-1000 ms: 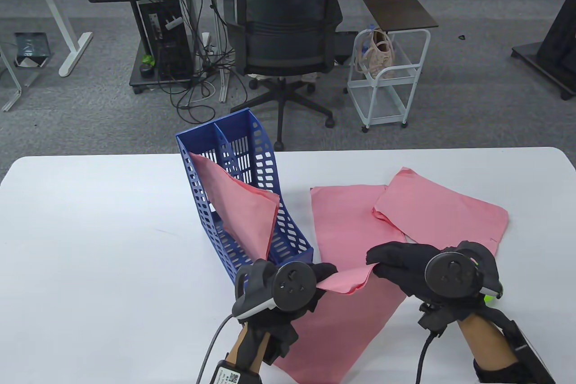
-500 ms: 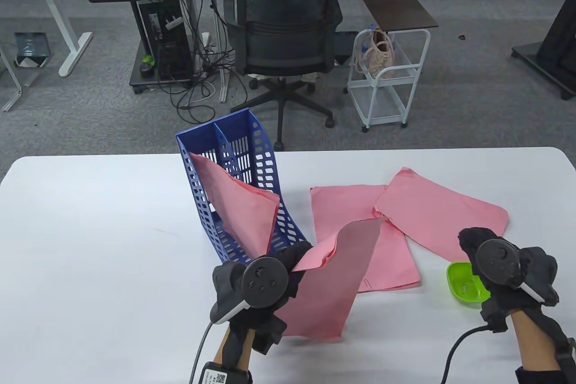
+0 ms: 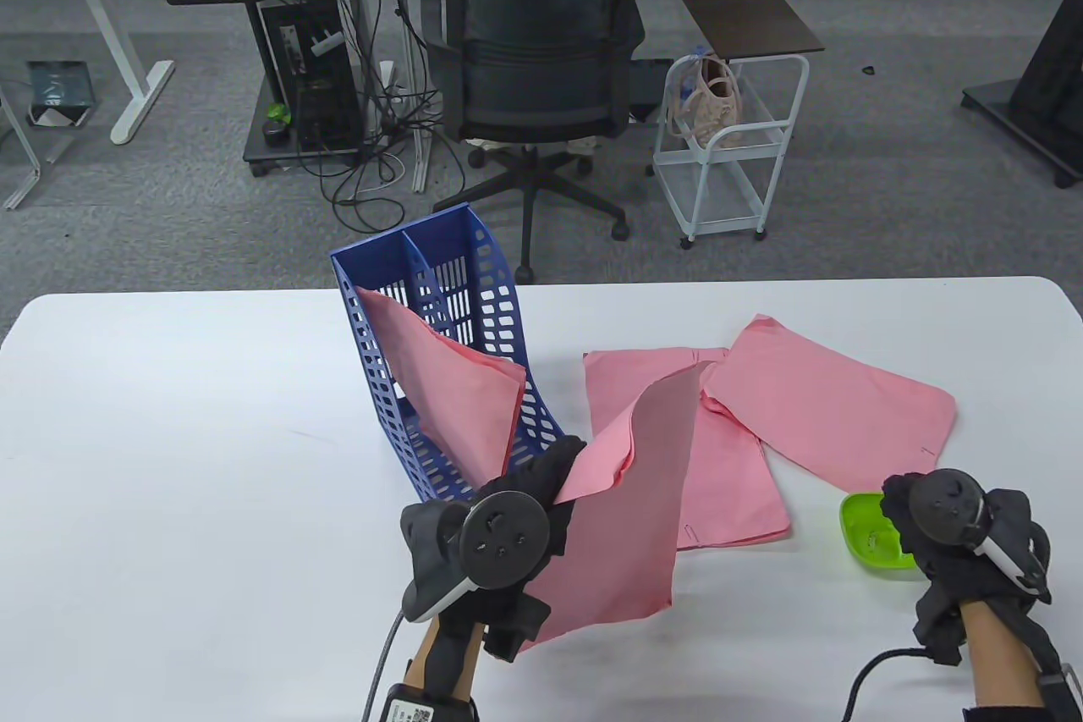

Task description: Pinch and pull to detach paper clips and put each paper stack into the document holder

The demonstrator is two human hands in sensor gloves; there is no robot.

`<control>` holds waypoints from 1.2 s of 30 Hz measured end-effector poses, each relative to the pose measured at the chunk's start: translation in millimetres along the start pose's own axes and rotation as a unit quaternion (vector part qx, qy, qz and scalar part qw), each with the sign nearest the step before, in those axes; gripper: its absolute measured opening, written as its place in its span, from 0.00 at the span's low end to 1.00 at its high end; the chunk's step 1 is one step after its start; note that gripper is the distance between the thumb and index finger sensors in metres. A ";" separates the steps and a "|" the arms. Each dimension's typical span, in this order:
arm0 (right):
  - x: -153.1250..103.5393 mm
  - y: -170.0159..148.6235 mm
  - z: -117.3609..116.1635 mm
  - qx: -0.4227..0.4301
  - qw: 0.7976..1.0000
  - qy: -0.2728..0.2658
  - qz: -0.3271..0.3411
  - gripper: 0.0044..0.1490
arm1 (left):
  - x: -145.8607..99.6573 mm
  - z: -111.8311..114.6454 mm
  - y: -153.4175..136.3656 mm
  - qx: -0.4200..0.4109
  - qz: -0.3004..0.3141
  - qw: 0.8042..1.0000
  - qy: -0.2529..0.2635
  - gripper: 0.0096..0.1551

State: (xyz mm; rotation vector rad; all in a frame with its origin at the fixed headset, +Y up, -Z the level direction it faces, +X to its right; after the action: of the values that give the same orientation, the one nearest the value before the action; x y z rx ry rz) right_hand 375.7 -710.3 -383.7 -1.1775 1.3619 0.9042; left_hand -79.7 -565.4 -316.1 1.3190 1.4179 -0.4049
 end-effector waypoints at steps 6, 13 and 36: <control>-5.8 -2.2 3.1 0.008 1.000 -0.022 0.009 0.30 | -5.6 -38.0 26.7 0.040 0.018 0.999 0.033 0.26; -12.1 -0.9 8.7 0.002 0.999 -0.041 0.020 0.31 | -17.7 -110.7 46.9 0.143 0.005 0.987 0.073 0.26; -13.6 -2.4 7.0 -0.001 0.999 -0.036 0.017 0.31 | 53.6 -86.2 21.0 0.405 -0.262 0.873 0.069 0.32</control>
State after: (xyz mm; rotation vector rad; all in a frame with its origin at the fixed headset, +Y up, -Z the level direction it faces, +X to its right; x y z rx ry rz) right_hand 378.9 -702.0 -371.0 -1.1158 1.3274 0.9643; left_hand -90.0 -462.5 -323.8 1.6037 1.8146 -1.4133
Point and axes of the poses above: the tracker on the back of each hand, its own y axis roughly to the thumb side, its own x axis roughly from the wrist to the fingertips, z = x × y, the point moved 2 cm from there along x, roughly from the wrist to the fingertips, and after that the axes turned 8 degrees about y, right-handed, at the moved point
